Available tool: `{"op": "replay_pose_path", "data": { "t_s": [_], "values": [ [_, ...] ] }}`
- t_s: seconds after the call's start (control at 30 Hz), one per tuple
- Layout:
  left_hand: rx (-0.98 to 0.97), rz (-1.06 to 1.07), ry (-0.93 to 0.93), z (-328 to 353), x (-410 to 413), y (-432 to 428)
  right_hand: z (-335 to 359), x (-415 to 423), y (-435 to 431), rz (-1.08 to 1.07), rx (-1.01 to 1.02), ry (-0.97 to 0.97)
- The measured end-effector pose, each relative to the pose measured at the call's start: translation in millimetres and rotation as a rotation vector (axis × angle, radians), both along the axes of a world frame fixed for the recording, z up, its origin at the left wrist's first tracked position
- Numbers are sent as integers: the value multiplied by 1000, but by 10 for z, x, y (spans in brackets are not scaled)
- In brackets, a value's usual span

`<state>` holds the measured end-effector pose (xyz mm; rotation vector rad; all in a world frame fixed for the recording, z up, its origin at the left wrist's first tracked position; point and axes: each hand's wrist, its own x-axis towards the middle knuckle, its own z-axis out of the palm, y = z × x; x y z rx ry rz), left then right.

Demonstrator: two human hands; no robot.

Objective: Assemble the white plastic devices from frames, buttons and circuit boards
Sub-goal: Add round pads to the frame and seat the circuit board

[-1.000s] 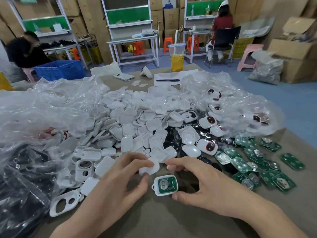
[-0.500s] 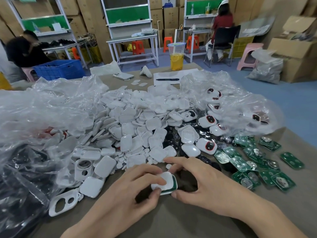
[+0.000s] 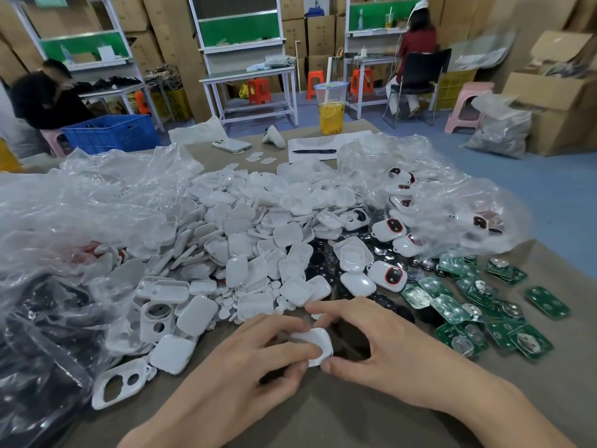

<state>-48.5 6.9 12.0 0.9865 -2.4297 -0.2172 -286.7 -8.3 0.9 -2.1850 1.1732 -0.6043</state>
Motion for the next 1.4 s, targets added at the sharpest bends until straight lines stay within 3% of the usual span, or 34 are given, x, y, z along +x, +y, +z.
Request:
{"op": "replay_pose_path", "data": {
  "t_s": [0.5,0.97,1.2,1.4],
  "values": [
    [-136,-27,-118,-39,6,-7,-99,-23,-75,-15,34,-89],
    [-157,-70,-170,-49,26,-34,39,41,61,73,-287,134],
    [-90,-32,-97,-124,47,-41,44,75,-14,-52,-46,0],
    [-80,-8,-82,-121,25,-51,223,151,-86,-32,162,98]
  ]
}}
